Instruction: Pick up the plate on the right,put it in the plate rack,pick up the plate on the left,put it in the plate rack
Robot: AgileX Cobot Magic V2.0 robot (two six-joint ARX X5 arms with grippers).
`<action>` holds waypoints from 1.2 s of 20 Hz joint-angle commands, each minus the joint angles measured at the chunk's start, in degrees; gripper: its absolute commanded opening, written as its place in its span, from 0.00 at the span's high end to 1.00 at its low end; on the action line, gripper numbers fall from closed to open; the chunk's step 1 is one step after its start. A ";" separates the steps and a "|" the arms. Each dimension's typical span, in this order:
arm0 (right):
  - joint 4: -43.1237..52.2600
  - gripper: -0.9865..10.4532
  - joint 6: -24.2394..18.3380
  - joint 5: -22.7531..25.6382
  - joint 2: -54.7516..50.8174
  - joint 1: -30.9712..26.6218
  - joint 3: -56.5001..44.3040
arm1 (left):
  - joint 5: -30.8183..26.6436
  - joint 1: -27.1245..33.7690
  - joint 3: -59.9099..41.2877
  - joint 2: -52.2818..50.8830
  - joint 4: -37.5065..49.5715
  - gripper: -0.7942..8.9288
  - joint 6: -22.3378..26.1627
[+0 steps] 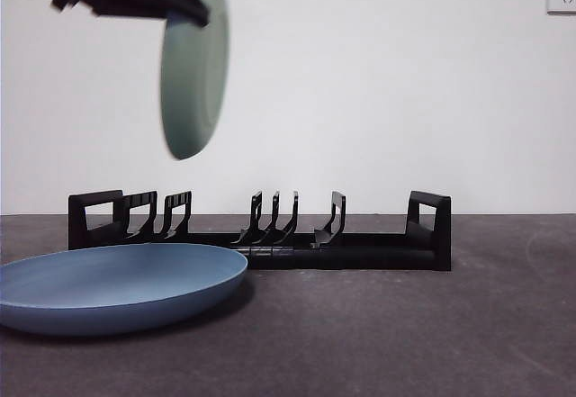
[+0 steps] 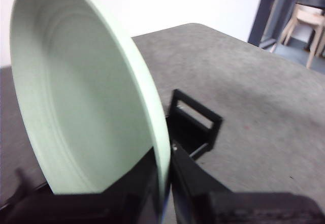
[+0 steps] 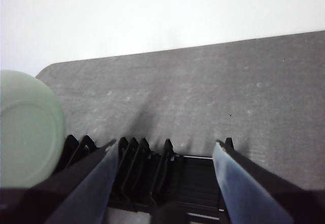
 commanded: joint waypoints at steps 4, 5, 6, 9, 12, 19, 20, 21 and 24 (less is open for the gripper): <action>-0.72 0.64 0.17 0.02 0.15 0.11 0.20 | 9.31 9.29 0.13 0.52 4.07 0.93 -4.24; -0.72 0.64 0.17 0.02 0.15 0.11 0.20 | 10.62 10.45 0.13 0.92 4.37 0.93 -4.70; -0.72 0.64 0.20 0.00 0.15 0.13 0.20 | 11.80 11.56 0.13 1.64 4.83 0.93 -5.31; -0.72 0.64 0.57 0.02 0.15 0.13 0.20 | 15.39 13.51 0.13 4.35 5.99 0.93 -5.62; -0.74 0.64 0.57 0.02 0.15 0.13 0.20 | 15.52 14.25 0.13 7.45 7.23 0.93 -5.55; -0.79 0.64 0.57 0.04 0.15 0.11 0.20 | 13.66 14.51 0.13 13.25 8.66 0.93 -2.62; -0.79 0.64 0.57 0.07 0.17 0.11 0.20 | 12.76 14.51 0.13 13.88 8.59 0.93 -2.12; -0.79 0.64 0.57 0.04 0.22 0.11 0.20 | 12.26 14.51 0.13 14.40 8.57 0.93 -2.08; -0.79 0.64 0.57 0.09 0.26 0.11 0.20 | 11.67 14.49 0.13 15.74 8.55 0.92 -2.08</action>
